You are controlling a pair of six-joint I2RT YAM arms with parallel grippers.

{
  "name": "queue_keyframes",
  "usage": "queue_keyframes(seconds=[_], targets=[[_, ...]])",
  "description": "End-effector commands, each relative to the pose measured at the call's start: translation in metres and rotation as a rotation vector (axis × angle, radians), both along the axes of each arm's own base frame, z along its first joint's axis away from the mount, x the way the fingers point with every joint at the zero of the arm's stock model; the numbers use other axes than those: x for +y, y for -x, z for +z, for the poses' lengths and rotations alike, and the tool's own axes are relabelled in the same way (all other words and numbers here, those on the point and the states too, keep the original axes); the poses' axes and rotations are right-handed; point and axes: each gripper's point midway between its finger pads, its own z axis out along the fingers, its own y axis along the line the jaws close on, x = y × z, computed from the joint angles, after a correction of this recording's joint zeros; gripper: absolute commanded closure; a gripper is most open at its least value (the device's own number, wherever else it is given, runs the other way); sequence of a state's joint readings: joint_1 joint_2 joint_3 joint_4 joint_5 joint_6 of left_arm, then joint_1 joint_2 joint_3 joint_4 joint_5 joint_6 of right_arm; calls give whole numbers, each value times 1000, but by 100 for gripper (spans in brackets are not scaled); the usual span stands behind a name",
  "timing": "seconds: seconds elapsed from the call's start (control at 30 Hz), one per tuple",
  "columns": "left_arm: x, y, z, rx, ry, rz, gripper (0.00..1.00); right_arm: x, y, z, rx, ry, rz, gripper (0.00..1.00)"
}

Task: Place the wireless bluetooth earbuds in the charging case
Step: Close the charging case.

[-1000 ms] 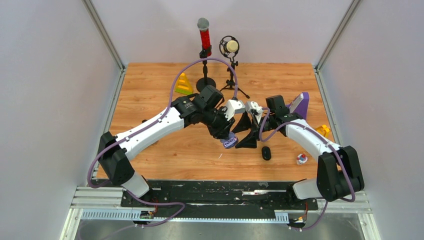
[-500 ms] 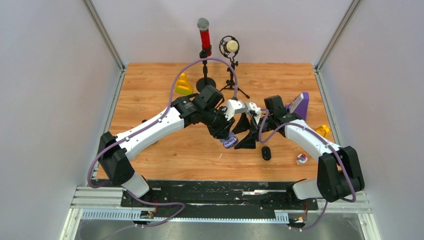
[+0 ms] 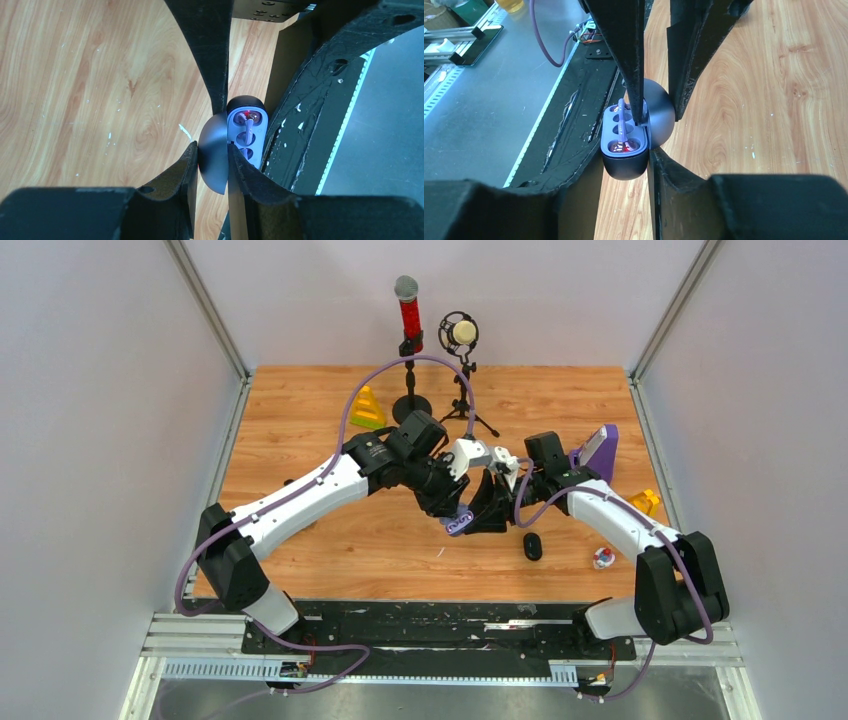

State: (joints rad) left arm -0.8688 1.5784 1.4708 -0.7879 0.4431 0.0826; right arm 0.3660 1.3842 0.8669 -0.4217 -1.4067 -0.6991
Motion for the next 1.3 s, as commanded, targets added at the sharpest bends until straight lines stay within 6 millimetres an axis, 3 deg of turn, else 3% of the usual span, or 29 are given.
queue_keyframes(seconds=[0.0,0.57,0.93,1.1,1.27], targets=[[-7,-1,8,-17,31,-18,97,4,-3,15,-37,-37,21,65],[-9,-5,4,-80,-18,17,90,7,-17,10,43,14,-17,85],[-9,-10,5,-93,-29,29,85,6,-16,10,35,15,-21,92],[-8,-13,6,-108,-35,39,79,6,-15,10,33,13,-20,94],[-7,-16,8,-118,-36,48,67,6,-15,10,33,13,-20,94]])
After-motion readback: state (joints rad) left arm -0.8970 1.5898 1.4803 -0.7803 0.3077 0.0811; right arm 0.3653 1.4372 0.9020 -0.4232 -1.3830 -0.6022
